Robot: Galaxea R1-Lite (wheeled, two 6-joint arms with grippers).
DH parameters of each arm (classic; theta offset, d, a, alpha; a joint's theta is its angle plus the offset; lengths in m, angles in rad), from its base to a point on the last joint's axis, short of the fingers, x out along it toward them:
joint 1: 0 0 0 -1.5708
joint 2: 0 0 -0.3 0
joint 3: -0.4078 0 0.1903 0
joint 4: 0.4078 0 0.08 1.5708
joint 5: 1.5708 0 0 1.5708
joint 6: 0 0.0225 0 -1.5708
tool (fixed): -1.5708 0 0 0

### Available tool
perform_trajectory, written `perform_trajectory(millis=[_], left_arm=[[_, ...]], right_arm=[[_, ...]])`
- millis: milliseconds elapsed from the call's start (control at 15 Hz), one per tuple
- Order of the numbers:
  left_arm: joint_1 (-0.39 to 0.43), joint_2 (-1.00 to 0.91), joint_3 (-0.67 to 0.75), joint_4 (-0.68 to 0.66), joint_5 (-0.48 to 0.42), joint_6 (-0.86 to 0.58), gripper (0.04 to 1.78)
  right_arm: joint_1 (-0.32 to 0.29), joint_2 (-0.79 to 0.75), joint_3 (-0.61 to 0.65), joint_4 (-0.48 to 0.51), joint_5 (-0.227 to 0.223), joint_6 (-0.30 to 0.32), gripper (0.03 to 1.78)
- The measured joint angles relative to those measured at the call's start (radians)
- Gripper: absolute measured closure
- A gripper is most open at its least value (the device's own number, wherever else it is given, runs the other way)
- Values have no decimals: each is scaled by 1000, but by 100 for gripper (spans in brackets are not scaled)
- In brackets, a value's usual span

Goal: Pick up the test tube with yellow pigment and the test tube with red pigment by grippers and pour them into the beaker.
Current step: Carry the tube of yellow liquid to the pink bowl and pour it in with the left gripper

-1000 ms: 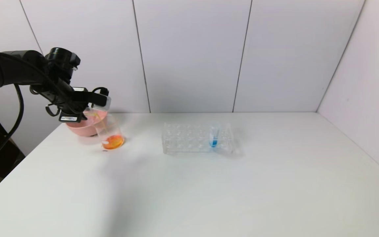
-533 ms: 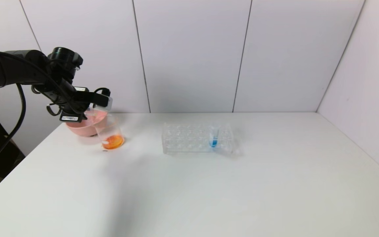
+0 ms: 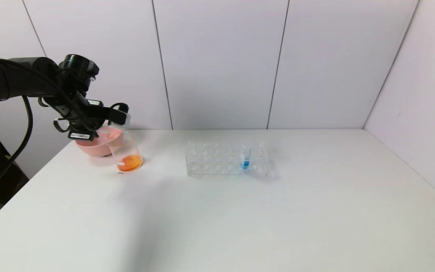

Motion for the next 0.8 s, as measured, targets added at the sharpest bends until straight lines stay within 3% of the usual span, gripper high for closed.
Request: perform_trajectory(millis=[800], left_arm=[[-13, 1, 0, -1, 45, 33, 135]], right_arm=[[0, 0, 0, 0, 0, 0, 11]])
